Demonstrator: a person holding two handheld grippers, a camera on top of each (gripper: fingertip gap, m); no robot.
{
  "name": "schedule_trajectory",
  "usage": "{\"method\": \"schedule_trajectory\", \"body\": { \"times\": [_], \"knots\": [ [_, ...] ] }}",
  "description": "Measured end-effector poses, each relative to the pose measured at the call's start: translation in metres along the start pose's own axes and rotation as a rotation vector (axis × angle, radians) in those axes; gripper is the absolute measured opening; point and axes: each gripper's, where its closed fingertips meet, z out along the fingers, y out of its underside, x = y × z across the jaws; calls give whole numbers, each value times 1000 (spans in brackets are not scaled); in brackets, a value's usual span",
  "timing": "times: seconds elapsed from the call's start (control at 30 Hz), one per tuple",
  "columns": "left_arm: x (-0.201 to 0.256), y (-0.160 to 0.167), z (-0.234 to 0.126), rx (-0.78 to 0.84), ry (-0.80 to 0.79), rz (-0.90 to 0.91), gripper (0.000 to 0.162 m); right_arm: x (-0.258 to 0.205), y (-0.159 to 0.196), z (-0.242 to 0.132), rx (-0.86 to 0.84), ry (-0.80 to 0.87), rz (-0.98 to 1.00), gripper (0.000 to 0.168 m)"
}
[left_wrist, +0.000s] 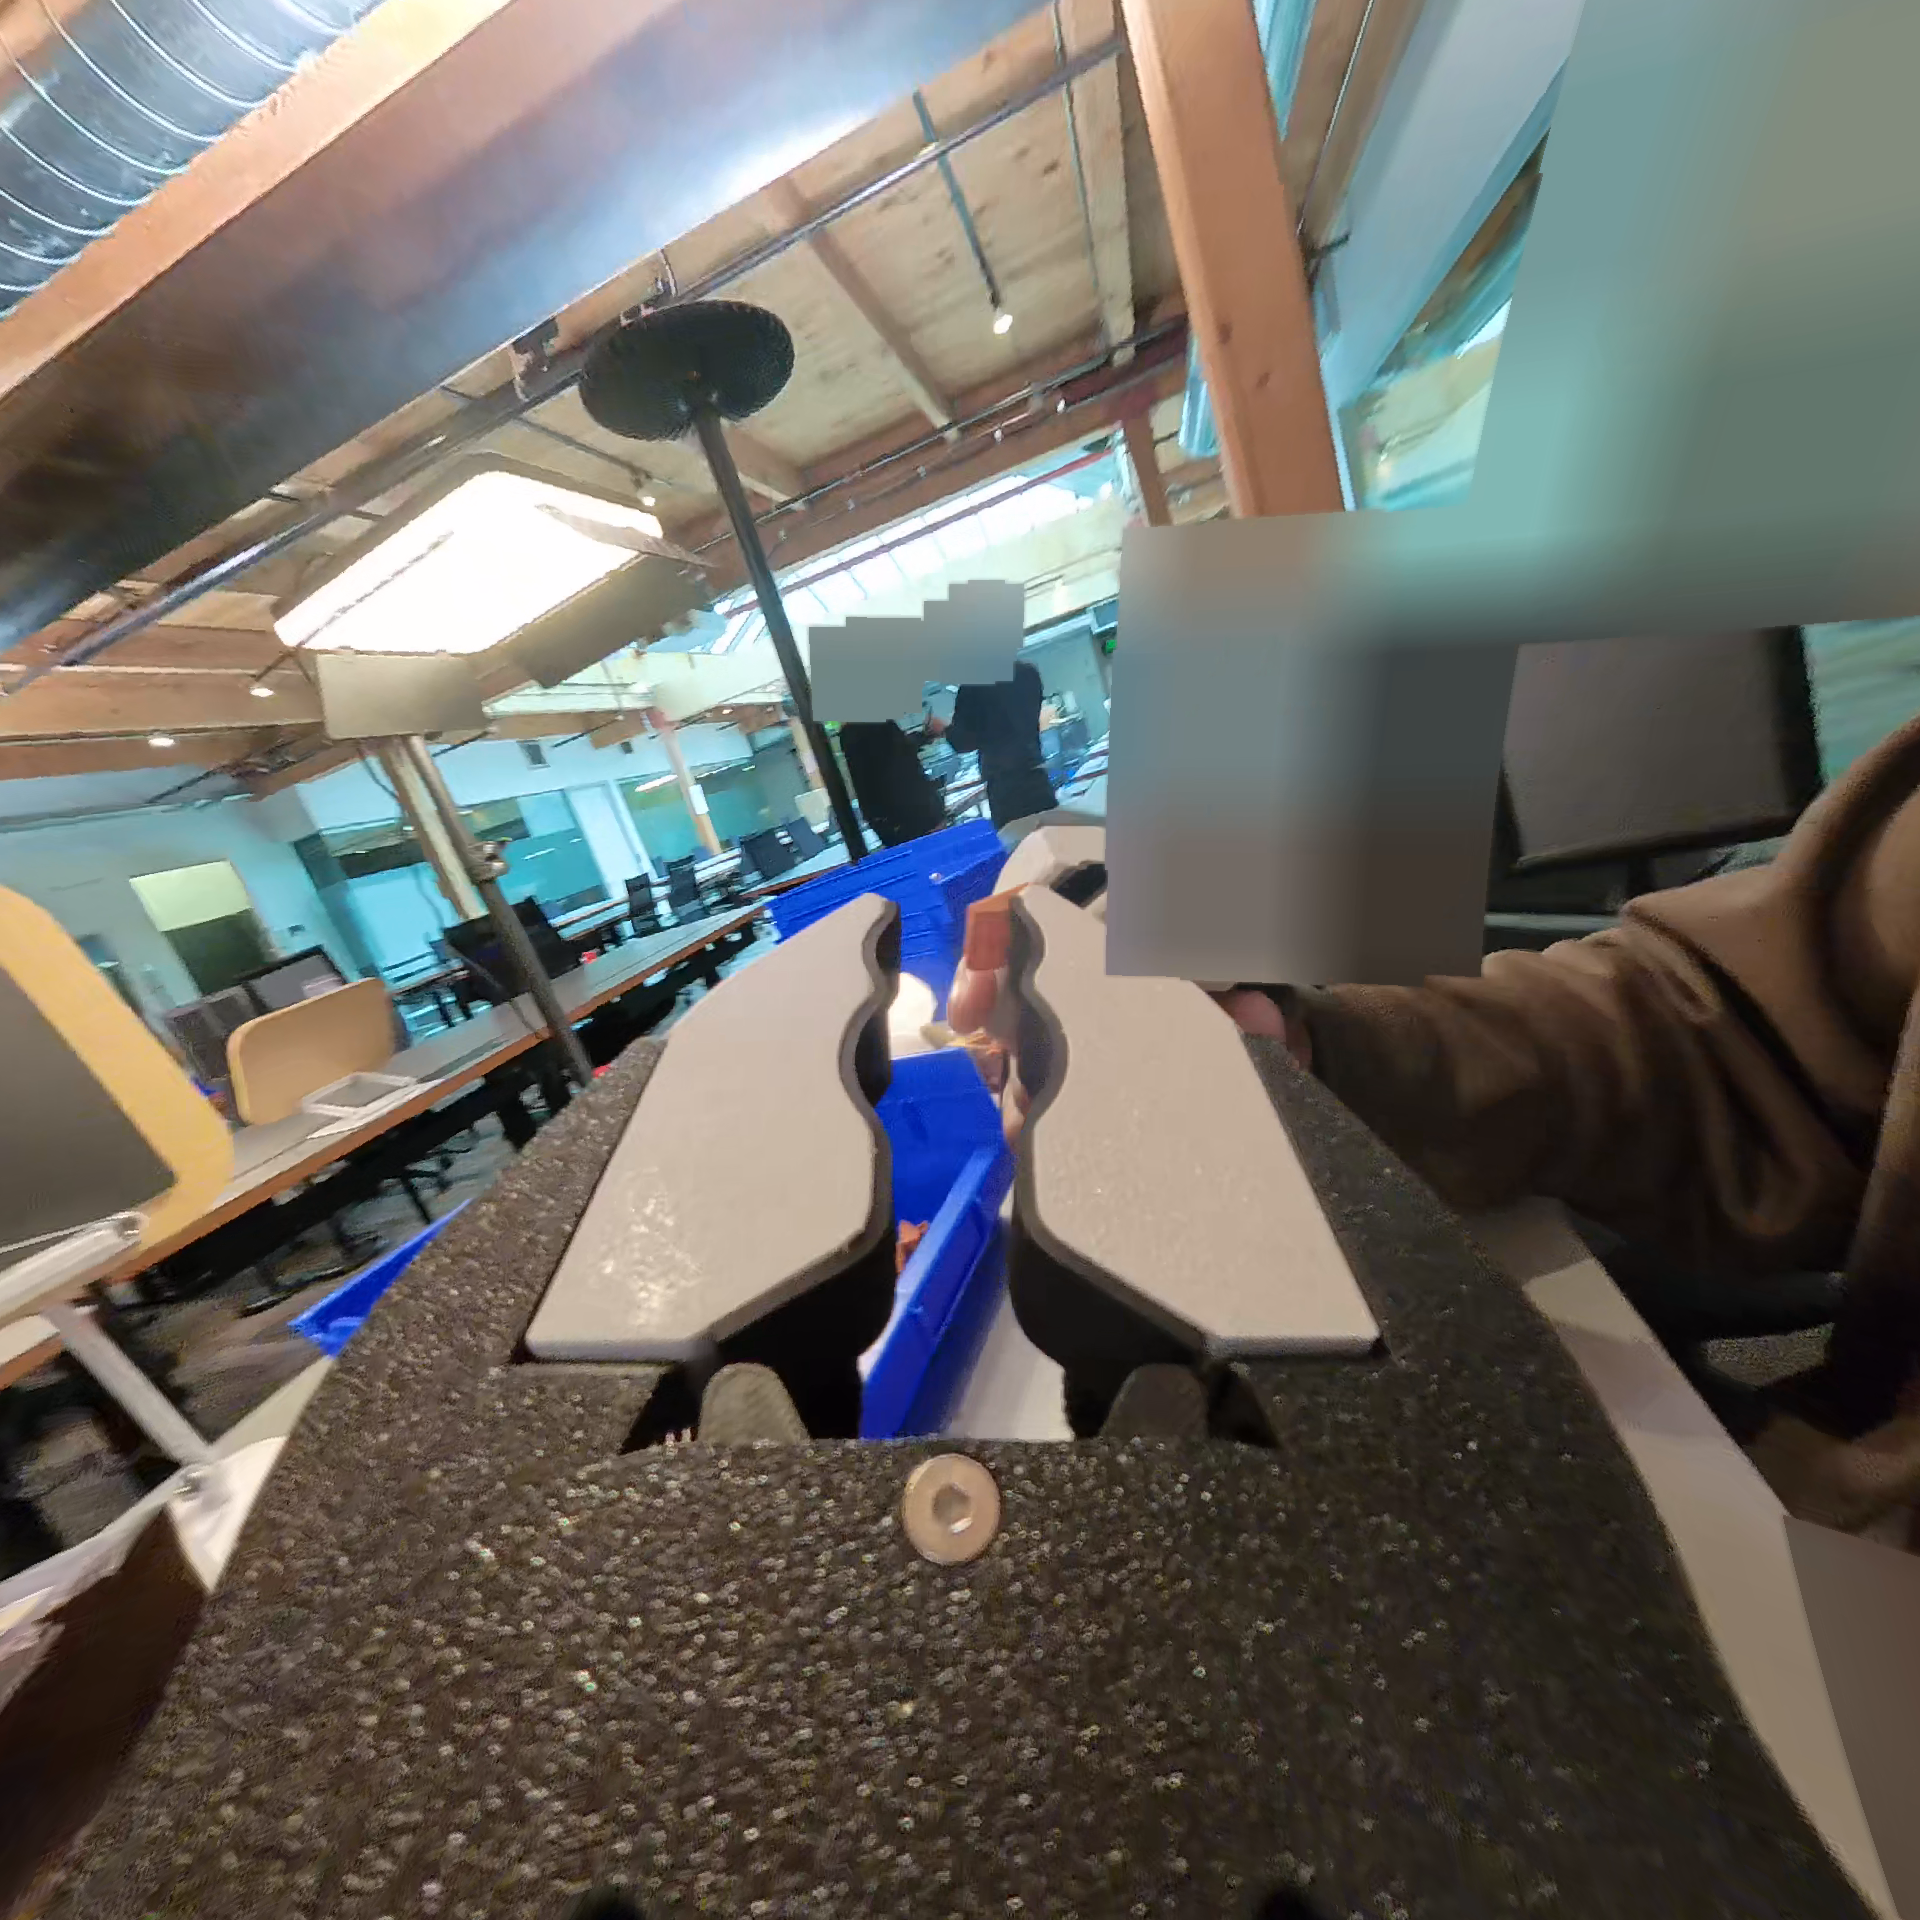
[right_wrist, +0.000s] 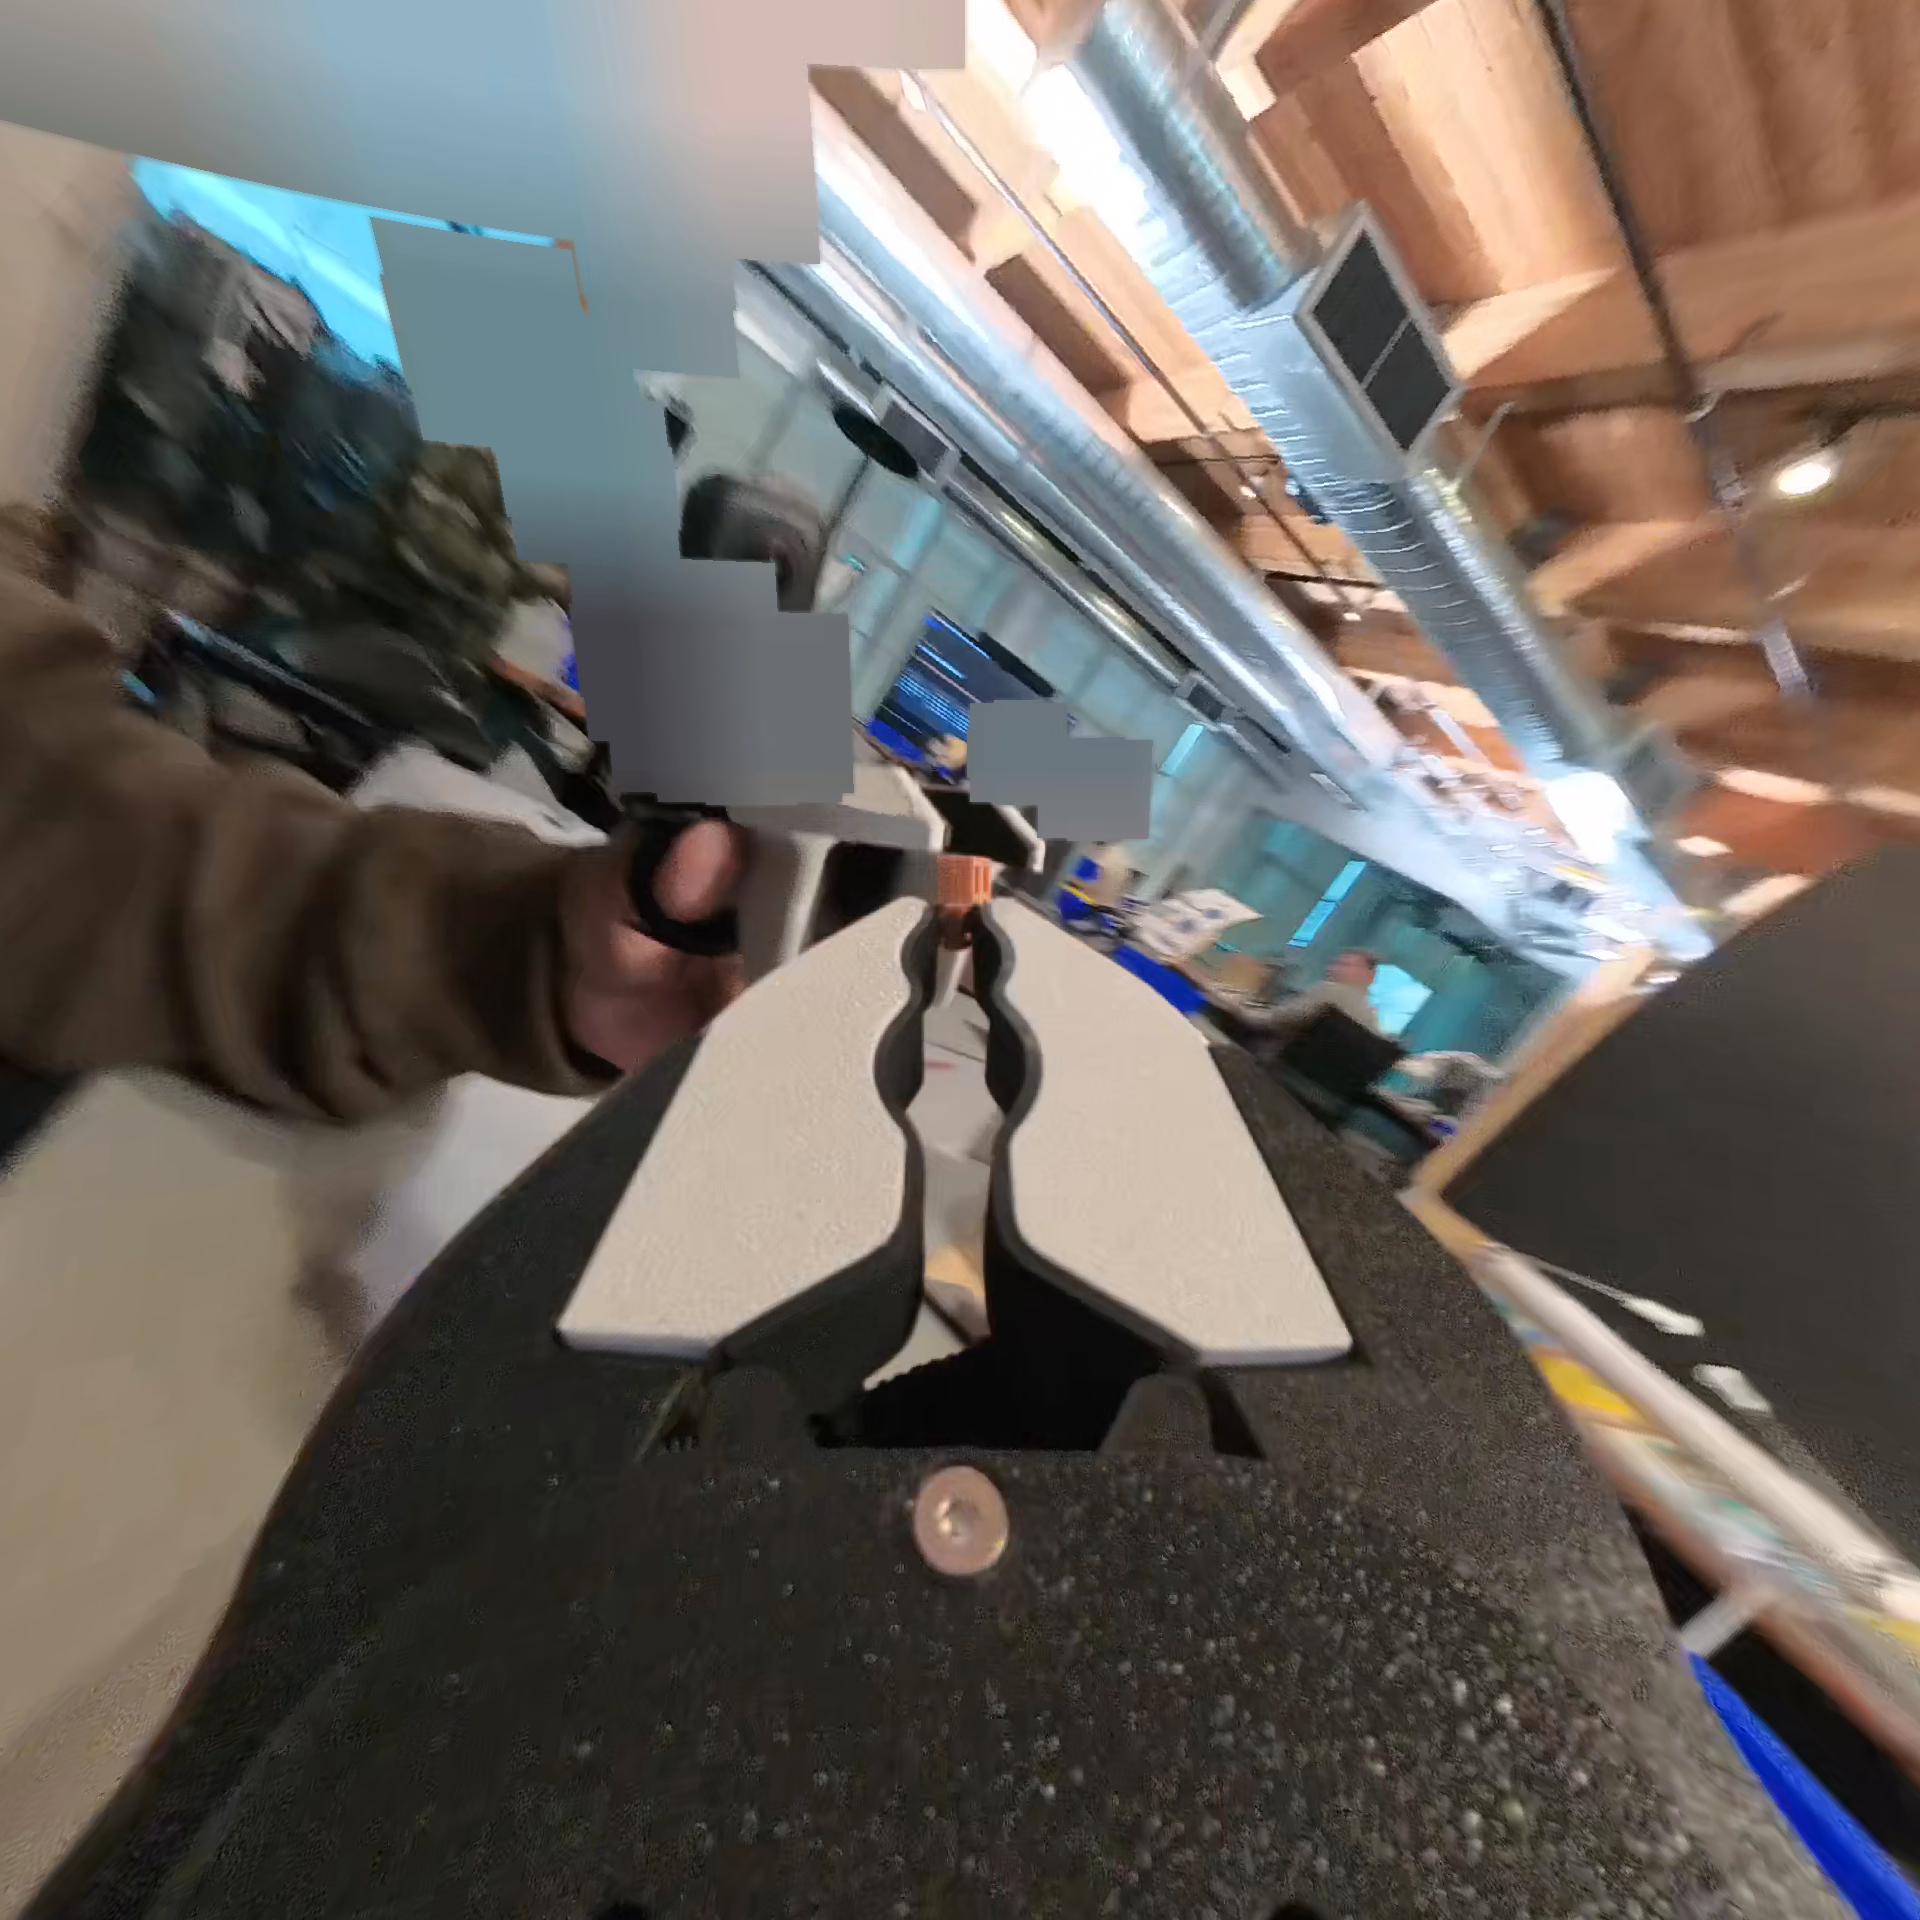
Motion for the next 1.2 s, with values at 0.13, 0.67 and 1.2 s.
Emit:
{"method": "schedule_trajectory", "body": {
  "times": [0.13,0.67,1.2],
  "knots": [
    [5,4,0,-13,72,-67,25,0,-7,-2,78,-55,164,5],
    [9,11,9,-55,37,-111,20,0,0,5,-39,183,-305,5],
    [24,19,0,-156,145,78,17,-22,6,-1,-92,-115,-115,6]
  ]
}}
